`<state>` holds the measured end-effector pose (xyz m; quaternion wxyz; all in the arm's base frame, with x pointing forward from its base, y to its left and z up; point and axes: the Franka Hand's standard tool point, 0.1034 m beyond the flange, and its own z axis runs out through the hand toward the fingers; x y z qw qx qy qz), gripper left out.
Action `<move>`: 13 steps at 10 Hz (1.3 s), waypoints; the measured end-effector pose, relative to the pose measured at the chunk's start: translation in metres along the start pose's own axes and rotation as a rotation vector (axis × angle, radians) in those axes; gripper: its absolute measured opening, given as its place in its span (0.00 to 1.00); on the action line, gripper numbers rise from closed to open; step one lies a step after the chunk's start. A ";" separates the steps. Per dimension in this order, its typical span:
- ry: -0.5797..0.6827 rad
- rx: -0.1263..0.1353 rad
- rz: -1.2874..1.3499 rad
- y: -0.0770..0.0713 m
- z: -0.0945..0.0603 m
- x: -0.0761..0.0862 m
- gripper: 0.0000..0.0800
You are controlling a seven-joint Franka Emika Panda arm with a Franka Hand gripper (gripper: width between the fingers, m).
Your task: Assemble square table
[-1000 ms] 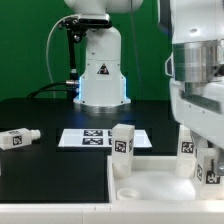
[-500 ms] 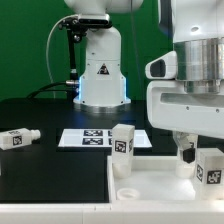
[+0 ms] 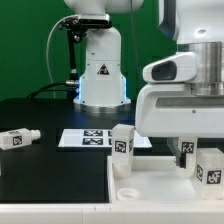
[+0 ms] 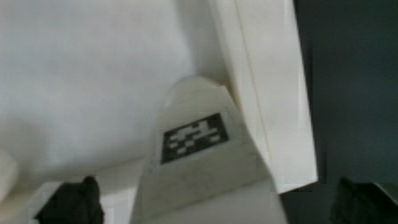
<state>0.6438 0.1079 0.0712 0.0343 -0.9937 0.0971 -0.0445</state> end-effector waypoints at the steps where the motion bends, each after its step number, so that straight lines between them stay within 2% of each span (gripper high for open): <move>1: 0.000 0.000 0.030 0.001 0.000 0.000 0.81; 2: 0.000 0.000 0.040 0.001 0.000 0.000 0.81; 4: 0.000 0.001 0.142 0.000 0.000 0.000 0.48; 5: 0.000 0.000 0.185 0.001 0.000 0.000 0.36; 7: 0.003 0.000 0.361 0.001 0.001 0.001 0.36; 9: 0.007 -0.010 0.663 0.002 0.001 0.000 0.36; 11: 0.008 -0.016 1.077 0.004 0.000 -0.001 0.36; 12: 0.000 -0.014 1.253 0.004 0.001 -0.001 0.36; 13: -0.019 -0.001 1.368 0.005 0.001 -0.002 0.36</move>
Offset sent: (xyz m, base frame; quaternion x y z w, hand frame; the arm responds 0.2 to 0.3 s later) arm 0.0000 0.0000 0.0000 0.0000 0.0000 0.1296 0.9916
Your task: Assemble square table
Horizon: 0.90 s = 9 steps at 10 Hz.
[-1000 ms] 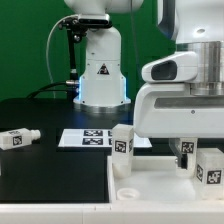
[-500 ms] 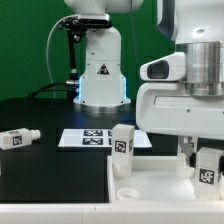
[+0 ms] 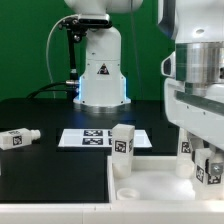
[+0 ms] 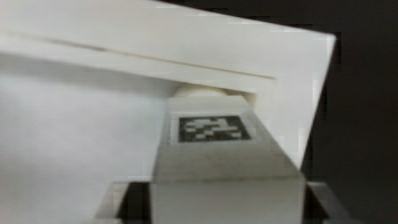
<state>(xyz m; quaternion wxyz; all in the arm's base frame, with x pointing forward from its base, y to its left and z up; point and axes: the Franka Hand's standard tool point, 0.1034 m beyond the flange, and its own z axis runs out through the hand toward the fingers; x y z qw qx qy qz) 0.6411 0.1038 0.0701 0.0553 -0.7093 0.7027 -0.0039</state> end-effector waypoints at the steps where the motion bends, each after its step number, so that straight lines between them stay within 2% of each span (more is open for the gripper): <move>1: -0.014 0.000 0.056 0.000 0.000 -0.001 0.36; 7: -0.018 -0.001 0.421 0.001 0.000 -0.002 0.36; 8: -0.015 -0.002 0.408 0.001 0.000 -0.001 0.36; 9: -0.016 -0.003 0.408 0.002 0.000 -0.001 0.46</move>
Offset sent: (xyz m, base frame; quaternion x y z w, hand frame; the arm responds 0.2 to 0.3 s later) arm 0.0000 0.0000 0.0000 0.0000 0.0000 0.1938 0.9810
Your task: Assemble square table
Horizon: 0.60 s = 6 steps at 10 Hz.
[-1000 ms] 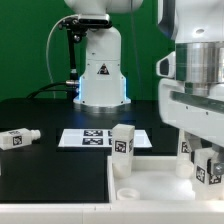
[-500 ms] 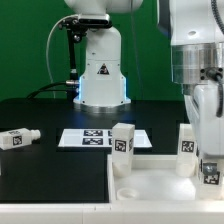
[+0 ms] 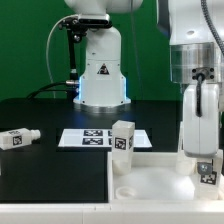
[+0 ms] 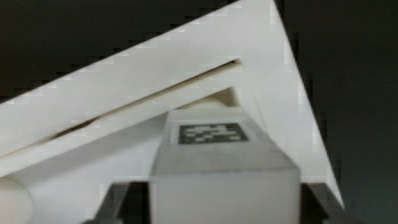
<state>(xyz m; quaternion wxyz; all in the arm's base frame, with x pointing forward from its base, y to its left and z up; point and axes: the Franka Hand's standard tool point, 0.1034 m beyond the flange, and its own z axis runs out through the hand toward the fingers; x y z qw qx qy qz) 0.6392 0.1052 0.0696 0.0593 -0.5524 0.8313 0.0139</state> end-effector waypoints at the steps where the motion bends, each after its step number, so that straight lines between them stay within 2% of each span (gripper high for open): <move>1: 0.000 0.000 -0.001 0.000 0.000 0.000 0.62; 2: -0.002 0.003 -0.011 -0.001 -0.002 0.000 0.62; 3: -0.013 0.018 -0.040 -0.006 -0.015 0.001 0.78; 5: -0.042 0.054 -0.075 -0.020 -0.050 0.009 0.81; 6: -0.036 0.046 -0.077 -0.015 -0.044 0.009 0.81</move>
Offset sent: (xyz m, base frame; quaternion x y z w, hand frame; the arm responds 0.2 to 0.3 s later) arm -0.0057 -0.0277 0.0674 0.0103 -0.0197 -0.0729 0.9971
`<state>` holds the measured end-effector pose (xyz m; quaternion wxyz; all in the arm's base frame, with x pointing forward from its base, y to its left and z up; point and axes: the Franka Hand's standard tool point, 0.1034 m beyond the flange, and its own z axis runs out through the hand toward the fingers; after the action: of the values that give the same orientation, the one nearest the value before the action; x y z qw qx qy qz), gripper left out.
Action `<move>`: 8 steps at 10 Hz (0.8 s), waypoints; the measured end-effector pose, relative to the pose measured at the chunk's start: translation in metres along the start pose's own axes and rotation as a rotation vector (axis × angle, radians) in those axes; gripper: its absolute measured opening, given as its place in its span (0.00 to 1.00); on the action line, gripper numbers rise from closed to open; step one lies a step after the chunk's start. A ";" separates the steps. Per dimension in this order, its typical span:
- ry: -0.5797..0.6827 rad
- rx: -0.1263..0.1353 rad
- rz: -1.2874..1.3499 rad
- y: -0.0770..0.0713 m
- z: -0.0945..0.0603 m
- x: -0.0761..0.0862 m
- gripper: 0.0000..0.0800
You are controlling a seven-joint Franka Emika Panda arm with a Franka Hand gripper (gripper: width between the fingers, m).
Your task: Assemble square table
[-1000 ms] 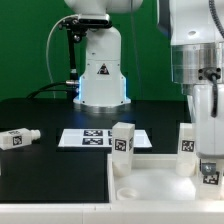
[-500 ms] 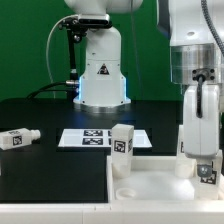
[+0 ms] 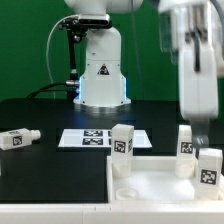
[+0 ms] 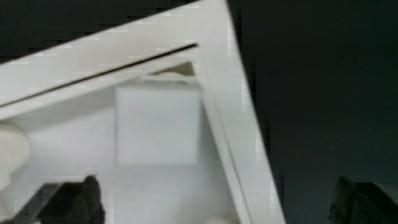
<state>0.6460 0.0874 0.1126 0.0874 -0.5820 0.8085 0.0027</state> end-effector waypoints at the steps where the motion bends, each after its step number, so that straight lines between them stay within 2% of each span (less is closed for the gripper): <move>1: 0.005 -0.008 -0.005 0.003 0.005 0.000 0.81; 6: 0.003 -0.006 -0.075 0.003 0.005 0.004 0.81; 8: -0.002 0.002 -0.226 0.010 -0.008 0.046 0.81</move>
Offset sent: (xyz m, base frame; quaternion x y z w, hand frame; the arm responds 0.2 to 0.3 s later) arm 0.0000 0.0000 0.0000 0.0000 0.0000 0.0000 1.0000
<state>0.6212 0.0462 0.1126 0.0883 -0.6693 0.7377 -0.0074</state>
